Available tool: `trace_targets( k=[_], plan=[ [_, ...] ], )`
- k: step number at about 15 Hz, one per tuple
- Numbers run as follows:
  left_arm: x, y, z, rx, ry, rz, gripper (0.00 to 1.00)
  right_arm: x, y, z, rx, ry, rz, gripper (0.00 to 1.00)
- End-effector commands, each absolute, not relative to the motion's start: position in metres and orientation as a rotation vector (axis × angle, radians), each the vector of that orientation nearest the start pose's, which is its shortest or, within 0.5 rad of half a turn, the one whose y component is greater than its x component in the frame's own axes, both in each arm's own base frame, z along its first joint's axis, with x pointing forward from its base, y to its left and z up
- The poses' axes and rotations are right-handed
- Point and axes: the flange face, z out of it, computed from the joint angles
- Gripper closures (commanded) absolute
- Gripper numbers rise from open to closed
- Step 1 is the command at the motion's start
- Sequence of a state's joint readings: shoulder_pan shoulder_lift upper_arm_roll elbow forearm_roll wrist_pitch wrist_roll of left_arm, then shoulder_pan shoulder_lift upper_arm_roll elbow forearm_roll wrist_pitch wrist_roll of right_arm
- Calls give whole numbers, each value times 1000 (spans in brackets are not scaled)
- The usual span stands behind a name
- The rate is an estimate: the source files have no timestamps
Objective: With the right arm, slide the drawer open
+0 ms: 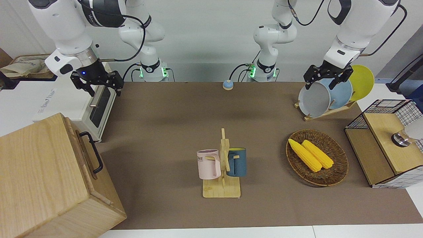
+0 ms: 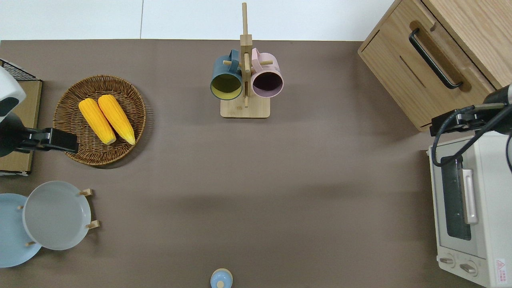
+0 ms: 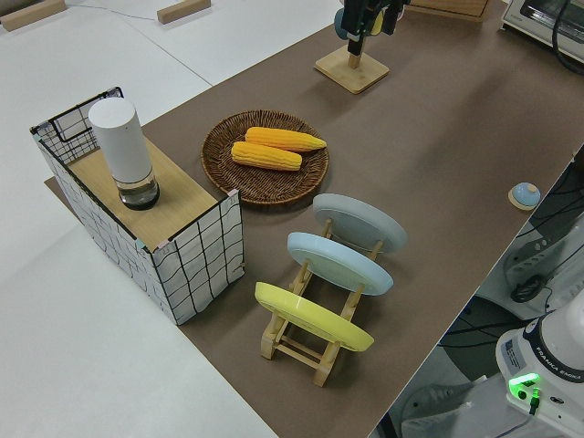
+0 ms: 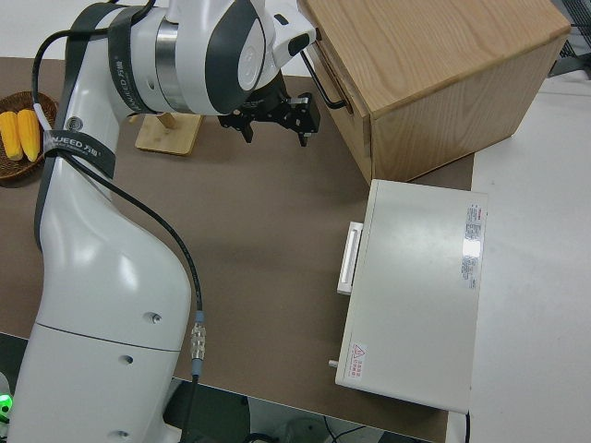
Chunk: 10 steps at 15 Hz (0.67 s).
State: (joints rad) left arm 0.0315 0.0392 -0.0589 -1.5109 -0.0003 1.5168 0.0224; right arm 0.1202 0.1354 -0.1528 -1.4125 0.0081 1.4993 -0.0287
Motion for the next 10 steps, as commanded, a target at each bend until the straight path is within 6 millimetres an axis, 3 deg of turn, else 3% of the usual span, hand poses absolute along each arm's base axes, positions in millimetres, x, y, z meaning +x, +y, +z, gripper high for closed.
trace_targets(
  k=[1,10],
  plan=[
    [563,-13,629,-3126,94,62,7,592,-10,618,-3177,26,52,15],
    [563,-13,629,-3126,94,62,7,591,-10,628,-3178,21,23,15]
  ],
)
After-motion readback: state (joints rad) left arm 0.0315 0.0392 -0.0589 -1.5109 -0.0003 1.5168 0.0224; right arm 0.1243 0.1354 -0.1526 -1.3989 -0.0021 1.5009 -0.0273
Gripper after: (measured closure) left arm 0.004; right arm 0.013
